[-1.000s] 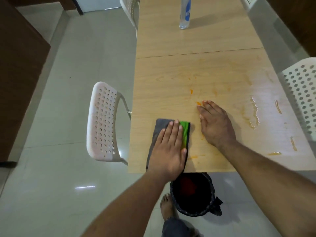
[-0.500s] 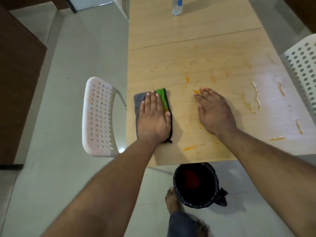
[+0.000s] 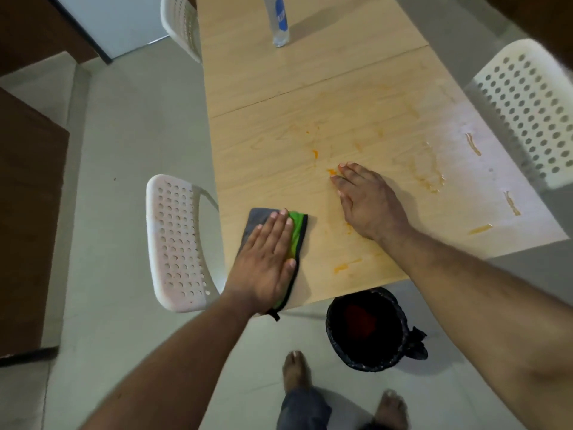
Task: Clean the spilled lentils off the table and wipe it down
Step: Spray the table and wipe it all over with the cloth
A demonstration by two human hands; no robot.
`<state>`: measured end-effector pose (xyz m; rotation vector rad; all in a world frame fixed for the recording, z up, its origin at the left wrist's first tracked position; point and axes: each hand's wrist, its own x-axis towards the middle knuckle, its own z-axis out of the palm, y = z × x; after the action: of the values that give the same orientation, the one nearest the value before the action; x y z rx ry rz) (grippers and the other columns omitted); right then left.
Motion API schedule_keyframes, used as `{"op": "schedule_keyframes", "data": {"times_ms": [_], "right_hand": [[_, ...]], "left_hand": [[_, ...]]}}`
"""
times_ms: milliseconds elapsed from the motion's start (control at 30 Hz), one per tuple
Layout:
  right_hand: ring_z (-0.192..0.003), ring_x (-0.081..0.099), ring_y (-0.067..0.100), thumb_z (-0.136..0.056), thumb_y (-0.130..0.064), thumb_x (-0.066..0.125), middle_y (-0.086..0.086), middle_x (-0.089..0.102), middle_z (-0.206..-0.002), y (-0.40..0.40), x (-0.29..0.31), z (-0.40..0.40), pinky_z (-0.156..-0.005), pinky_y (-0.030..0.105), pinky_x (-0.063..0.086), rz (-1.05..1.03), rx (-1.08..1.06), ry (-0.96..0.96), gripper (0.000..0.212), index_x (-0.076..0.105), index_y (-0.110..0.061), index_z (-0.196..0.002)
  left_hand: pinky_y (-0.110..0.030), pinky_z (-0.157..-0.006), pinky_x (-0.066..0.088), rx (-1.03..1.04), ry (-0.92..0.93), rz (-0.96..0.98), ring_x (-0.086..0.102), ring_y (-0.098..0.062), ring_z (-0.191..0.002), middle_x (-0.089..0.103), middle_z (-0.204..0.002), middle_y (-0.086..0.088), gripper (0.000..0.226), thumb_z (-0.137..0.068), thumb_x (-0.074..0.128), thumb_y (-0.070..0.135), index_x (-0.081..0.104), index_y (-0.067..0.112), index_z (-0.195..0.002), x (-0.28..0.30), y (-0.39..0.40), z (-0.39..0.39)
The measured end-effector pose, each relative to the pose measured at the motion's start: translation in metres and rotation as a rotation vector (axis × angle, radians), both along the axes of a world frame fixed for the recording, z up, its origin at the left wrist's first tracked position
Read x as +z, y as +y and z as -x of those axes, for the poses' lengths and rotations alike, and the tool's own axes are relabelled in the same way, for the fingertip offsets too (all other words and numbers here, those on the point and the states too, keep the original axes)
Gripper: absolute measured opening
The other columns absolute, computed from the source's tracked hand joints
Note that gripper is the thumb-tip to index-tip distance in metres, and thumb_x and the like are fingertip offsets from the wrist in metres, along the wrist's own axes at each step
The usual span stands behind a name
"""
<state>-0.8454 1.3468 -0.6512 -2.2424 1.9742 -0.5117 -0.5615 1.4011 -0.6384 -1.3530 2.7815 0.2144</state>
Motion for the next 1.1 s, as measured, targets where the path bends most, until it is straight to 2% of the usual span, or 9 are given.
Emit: {"op": "schedule_keyframes", "data": {"times_ms": [167, 500, 600, 667, 733, 833, 900, 967, 1100], "right_hand": [[-0.148, 0.045, 0.024, -0.101, -0.028, 0.044, 0.007, 0.056, -0.155, 0.000, 0.000, 0.000, -0.119, 0.045, 0.039, 0.024, -0.014, -0.026, 0.047, 0.065, -0.017, -0.142], [-0.144, 0.051, 0.028, -0.103, -0.029, 0.042, 0.011, 0.060, -0.150, 0.009, 0.003, -0.008, -0.118, 0.046, 0.044, 0.022, -0.110, -0.026, 0.047, 0.067, -0.011, -0.139], [-0.138, 0.057, 0.032, -0.102, -0.024, 0.048, 0.016, 0.063, -0.145, 0.041, 0.013, -0.029, -0.115, 0.047, 0.046, 0.053, -0.306, -0.124, 0.042, 0.070, -0.009, -0.135], [-0.135, 0.059, 0.034, -0.100, -0.021, 0.051, 0.019, 0.063, -0.144, 0.070, 0.011, -0.059, -0.115, 0.047, 0.046, 0.092, -0.411, -0.192, 0.041, 0.071, -0.006, -0.133], [-0.138, 0.057, 0.035, -0.100, -0.020, 0.052, 0.018, 0.061, -0.147, 0.100, 0.011, -0.101, -0.116, 0.047, 0.044, 0.075, -0.510, -0.218, 0.042, 0.069, -0.005, -0.135], [-0.151, 0.040, 0.037, -0.102, -0.027, 0.046, 0.020, 0.049, -0.158, 0.127, 0.010, -0.167, -0.122, 0.050, 0.035, -0.033, -0.611, -0.185, 0.051, 0.059, -0.004, -0.146], [-0.162, 0.012, 0.034, -0.105, -0.037, 0.040, 0.019, 0.024, -0.171, 0.123, 0.011, -0.206, -0.128, 0.052, 0.022, -0.178, -0.695, -0.159, 0.063, 0.039, -0.006, -0.161], [-0.162, -0.010, 0.031, -0.107, -0.048, 0.034, 0.017, -0.001, -0.175, 0.113, 0.012, -0.232, -0.131, 0.051, 0.007, -0.240, -0.847, -0.177, 0.075, 0.014, -0.009, -0.168], [-0.159, -0.021, 0.039, -0.106, -0.053, 0.038, 0.026, -0.021, -0.170, 0.086, 0.015, -0.245, -0.129, 0.055, -0.002, -0.292, -1.001, -0.165, 0.083, -0.012, -0.028, -0.167]], "left_hand": [[-0.050, -0.132, 0.010, 0.027, -0.025, 0.014, -0.011, -0.024, -0.163, -0.009, -0.176, -0.010, 0.072, -0.111, 0.020, 0.047, 0.001, 0.009, -0.168, -0.006, -0.017, 0.016], [-0.048, -0.132, 0.008, -0.367, 0.067, -0.119, -0.015, -0.023, -0.162, -0.010, -0.176, -0.009, 0.072, -0.110, 0.030, 0.043, 0.003, 0.008, -0.168, 0.002, 0.017, 0.023], [-0.045, -0.131, 0.016, -0.416, 0.284, -0.311, 0.004, -0.020, -0.164, 0.012, -0.176, -0.006, 0.064, -0.110, 0.033, 0.040, 0.026, 0.010, -0.166, 0.006, -0.008, 0.018], [-0.043, -0.127, 0.030, -0.356, 0.390, -0.341, 0.025, -0.024, -0.160, 0.032, -0.170, -0.009, 0.057, -0.109, 0.038, 0.034, 0.044, 0.008, -0.159, 0.006, -0.029, 0.016], [-0.044, -0.123, 0.036, -0.292, 0.410, -0.323, 0.034, -0.027, -0.156, 0.039, -0.167, -0.012, 0.055, -0.107, 0.040, 0.032, 0.048, 0.007, -0.156, 0.011, -0.055, 0.022], [-0.043, -0.128, 0.028, -0.227, 0.388, -0.400, 0.026, -0.028, -0.159, 0.035, -0.168, -0.014, 0.065, -0.108, 0.032, 0.045, 0.044, 0.006, -0.159, 0.020, -0.088, 0.038], [-0.042, -0.129, 0.023, -0.224, 0.367, -0.485, 0.020, -0.026, -0.161, 0.033, -0.169, -0.012, 0.077, -0.105, 0.023, 0.057, 0.040, 0.007, -0.160, 0.023, -0.102, 0.045], [-0.044, -0.130, 0.023, -0.276, 0.352, -0.514, 0.020, -0.025, -0.161, 0.034, -0.169, -0.012, 0.077, -0.105, 0.022, 0.057, 0.043, 0.007, -0.159, 0.019, -0.108, 0.053], [-0.039, -0.129, 0.024, -0.195, 0.453, -0.512, 0.024, -0.020, -0.159, 0.039, -0.167, -0.007, 0.067, -0.107, 0.027, 0.050, 0.050, 0.010, -0.155, 0.013, -0.111, 0.053]]}}
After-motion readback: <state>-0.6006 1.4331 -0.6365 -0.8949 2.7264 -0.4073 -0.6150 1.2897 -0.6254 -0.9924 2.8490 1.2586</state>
